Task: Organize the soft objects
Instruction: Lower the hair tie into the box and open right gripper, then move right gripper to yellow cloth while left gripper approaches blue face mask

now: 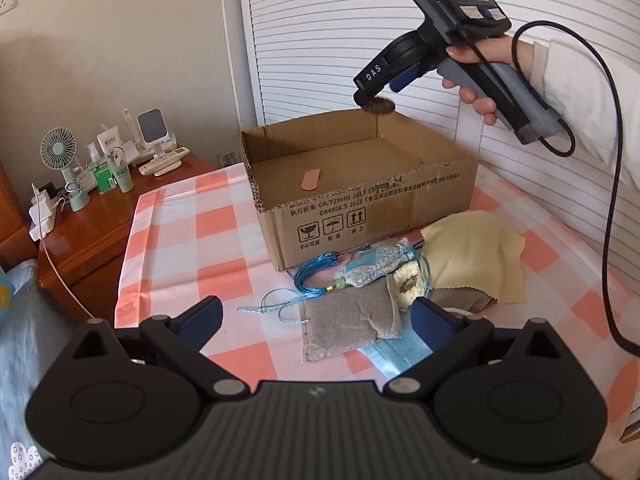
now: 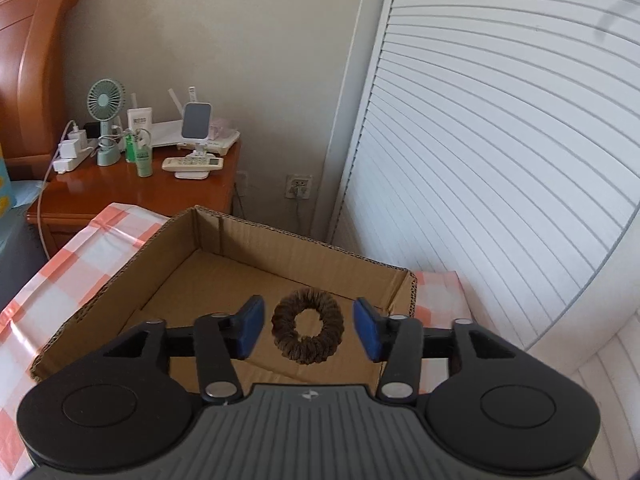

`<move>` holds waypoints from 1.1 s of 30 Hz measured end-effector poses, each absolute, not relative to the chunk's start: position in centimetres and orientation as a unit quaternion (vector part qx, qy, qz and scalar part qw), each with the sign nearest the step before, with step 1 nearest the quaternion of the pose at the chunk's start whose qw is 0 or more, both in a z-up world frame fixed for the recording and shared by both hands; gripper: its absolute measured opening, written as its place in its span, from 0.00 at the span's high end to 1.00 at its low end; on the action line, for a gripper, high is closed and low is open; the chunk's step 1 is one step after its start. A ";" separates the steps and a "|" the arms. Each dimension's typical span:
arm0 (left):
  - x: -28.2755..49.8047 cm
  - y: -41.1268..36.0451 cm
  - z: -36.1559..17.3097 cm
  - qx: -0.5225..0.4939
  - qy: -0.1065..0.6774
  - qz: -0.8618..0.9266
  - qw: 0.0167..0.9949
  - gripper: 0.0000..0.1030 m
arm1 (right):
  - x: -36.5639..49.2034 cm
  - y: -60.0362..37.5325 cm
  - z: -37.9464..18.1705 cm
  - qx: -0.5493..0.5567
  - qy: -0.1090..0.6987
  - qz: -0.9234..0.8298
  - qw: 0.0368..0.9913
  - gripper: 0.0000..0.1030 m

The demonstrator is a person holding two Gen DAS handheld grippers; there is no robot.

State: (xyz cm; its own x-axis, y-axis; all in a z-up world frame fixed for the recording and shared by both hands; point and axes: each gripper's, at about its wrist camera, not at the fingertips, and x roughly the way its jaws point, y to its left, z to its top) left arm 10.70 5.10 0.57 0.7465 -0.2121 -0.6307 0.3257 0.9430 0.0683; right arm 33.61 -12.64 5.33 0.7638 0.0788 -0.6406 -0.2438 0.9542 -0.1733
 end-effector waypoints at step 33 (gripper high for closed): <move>7.3 5.3 0.4 0.088 0.337 -0.131 0.928 0.01 | 19.7 -13.8 -1.5 -0.074 0.404 0.060 0.910 0.00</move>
